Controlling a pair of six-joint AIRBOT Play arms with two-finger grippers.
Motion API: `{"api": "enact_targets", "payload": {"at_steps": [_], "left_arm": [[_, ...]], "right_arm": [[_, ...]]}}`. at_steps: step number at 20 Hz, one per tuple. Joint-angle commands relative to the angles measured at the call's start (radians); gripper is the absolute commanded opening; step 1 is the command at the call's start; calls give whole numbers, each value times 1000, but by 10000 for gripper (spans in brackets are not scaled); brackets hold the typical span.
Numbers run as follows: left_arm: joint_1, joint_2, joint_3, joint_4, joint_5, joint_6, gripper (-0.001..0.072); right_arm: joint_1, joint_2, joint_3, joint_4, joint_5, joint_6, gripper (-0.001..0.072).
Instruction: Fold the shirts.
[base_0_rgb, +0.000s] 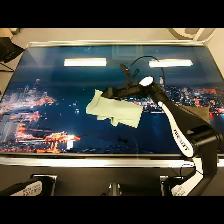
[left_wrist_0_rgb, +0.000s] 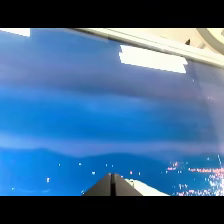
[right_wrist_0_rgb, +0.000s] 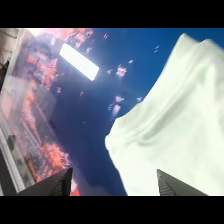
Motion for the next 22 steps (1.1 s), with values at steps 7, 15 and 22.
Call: {"api": "enact_targets", "payload": {"at_steps": [7, 15, 22], "left_arm": [[12, 18, 0, 12, -30, 30, 22], [-5, 18, 0, 12, -35, 30, 22], [-16, 16, 0, 12, -27, 30, 22]], "right_arm": [[-338, 122, -153, -695, 447, 216, 539], [-273, 88, -378, -235, 146, 86, 390], [-416, 130, -236, -92, 270, -55, 13]]}}
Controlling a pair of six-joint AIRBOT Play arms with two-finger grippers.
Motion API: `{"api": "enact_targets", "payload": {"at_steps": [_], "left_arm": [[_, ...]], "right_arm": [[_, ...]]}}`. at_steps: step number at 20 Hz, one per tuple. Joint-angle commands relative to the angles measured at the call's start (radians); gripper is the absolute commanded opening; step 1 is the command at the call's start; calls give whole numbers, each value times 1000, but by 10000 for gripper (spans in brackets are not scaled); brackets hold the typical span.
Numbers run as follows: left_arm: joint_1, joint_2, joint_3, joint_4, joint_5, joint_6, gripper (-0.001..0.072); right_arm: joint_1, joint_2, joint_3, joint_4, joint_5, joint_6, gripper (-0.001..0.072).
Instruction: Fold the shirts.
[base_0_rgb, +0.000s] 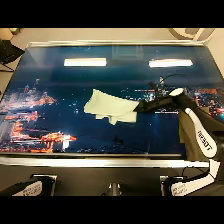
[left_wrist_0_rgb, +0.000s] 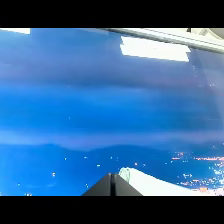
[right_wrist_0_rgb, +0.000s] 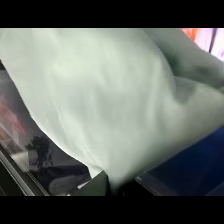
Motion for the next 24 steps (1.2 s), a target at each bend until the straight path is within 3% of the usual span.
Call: {"api": "enact_targets", "payload": {"at_steps": [1, 6, 10, 20, 24], "left_arm": [[-2, -1, 0, 0, 3, 1, 23], [-2, -2, 0, 0, 4, 20, 23], [-1, -2, 0, 20, 30, 27, 23], [-2, -2, 0, 26, 45, 50, 23], [-2, -2, 0, 26, 47, 50, 23]], "right_arm": [[-140, 41, 125, 42, 71, -25, 13], [-414, 104, 377, -68, 119, 137, 13], [-579, 105, 492, -79, 206, 199, 13], [-827, 171, 506, -91, 356, 234, 14], [-841, 232, 506, -277, 546, 233, 14]]}}
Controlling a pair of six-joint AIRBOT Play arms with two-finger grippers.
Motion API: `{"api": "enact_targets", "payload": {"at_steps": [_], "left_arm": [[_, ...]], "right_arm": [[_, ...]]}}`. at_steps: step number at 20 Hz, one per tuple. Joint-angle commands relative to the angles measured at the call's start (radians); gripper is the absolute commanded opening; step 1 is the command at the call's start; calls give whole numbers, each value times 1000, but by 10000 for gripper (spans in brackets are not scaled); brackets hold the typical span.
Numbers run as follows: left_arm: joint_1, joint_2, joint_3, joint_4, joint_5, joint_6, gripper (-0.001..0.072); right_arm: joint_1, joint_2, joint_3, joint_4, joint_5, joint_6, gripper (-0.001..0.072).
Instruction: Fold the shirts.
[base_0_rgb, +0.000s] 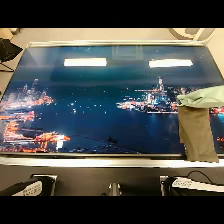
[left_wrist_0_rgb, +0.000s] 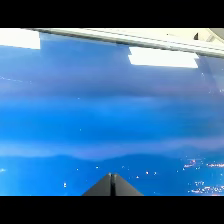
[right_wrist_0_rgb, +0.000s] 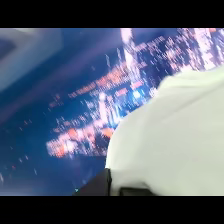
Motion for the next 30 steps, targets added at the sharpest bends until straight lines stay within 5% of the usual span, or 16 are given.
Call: {"api": "enact_targets", "payload": {"at_steps": [1, 7, 15, 22, 23, 24, 25, 30], "left_arm": [[-1, -1, 0, 0, 5, 11, 23], [-1, -2, 0, 0, 6, 36, 23], [-1, -3, 0, 0, 27, 35, 23], [-1, -3, 1, -3, 31, 35, 23], [-1, -3, 1, -3, 31, 35, 23], [-1, -3, 1, -3, 31, 35, 23], [-1, -3, 1, -4, 30, 35, 24], [-8, -3, 1, -38, 34, 31, 22]], "right_arm": [[-19, 56, 2, -185, 188, 0, 14], [-8, 130, -33, -490, 237, 19, 13], [9, 229, -523, -802, 203, -54, 13], [9, 247, -712, -800, 23, -32, 22], [9, 247, -716, -800, 9, -26, 160], [9, 248, -713, -796, -3, -26, 518], [9, 248, -702, -792, -5, -33, 689], [14, 248, -383, -821, -86, -68, 629]]}}
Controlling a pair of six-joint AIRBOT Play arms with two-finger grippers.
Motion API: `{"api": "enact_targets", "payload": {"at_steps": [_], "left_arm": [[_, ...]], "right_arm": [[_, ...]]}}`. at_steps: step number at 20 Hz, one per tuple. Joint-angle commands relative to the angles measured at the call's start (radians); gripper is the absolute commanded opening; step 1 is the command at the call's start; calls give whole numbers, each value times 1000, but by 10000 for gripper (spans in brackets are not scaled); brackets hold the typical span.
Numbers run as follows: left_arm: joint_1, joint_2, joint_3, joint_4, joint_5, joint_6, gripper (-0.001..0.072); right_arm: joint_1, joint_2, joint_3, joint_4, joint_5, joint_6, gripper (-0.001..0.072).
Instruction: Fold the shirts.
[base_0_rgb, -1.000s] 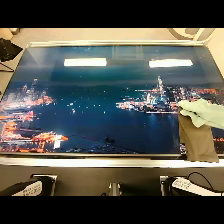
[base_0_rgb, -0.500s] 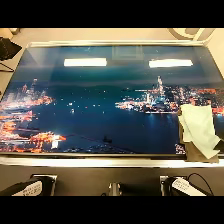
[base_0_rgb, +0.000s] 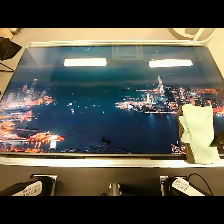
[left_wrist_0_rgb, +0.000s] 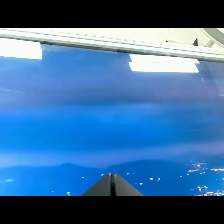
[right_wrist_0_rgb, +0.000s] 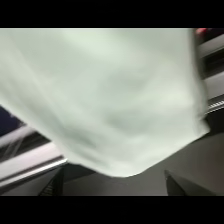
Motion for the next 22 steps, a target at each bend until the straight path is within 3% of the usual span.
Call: {"api": "enact_targets", "payload": {"at_steps": [1, 3, 5, 7, 8, 9, 10, 11, 14, 18, 22], "left_arm": [[-19, -1, 1, -8, 16, -3, 21], [-97, -15, 1, 129, 71, -19, 20], [-231, -72, 1, 472, 119, -166, 20], [-336, -158, 1, 734, 32, -283, 28], [-361, -198, 1, 740, -60, -296, 161], [-377, -243, 1, 698, -188, -304, 641], [-384, -284, -2, 658, -330, -293, 720], [-389, -313, -35, 649, -424, -269, 720], [-390, -272, -204, 626, -351, -296, 720], [-370, -199, -254, 562, -174, -356, 720], [-366, -200, -242, 562, -168, -353, 720]], "right_arm": [[25, 1, 286, 11, -148, -22, 604], [142, 1, 498, 16, -314, -60, 605], [338, 0, 608, 14, -459, -58, 607], [556, -13, 614, 14, -479, 13, 611], [646, -41, 613, 15, -433, 24, 644], [723, -84, 612, 27, -352, 24, 711], [775, -133, 612, 40, -256, 19, 712], [816, -192, 612, 56, -141, -2, 712], [860, -344, 612, 78, 103, -50, 692], [862, -381, 612, 86, 144, -48, 693], [862, -379, 613, 85, 146, -48, 693]]}}
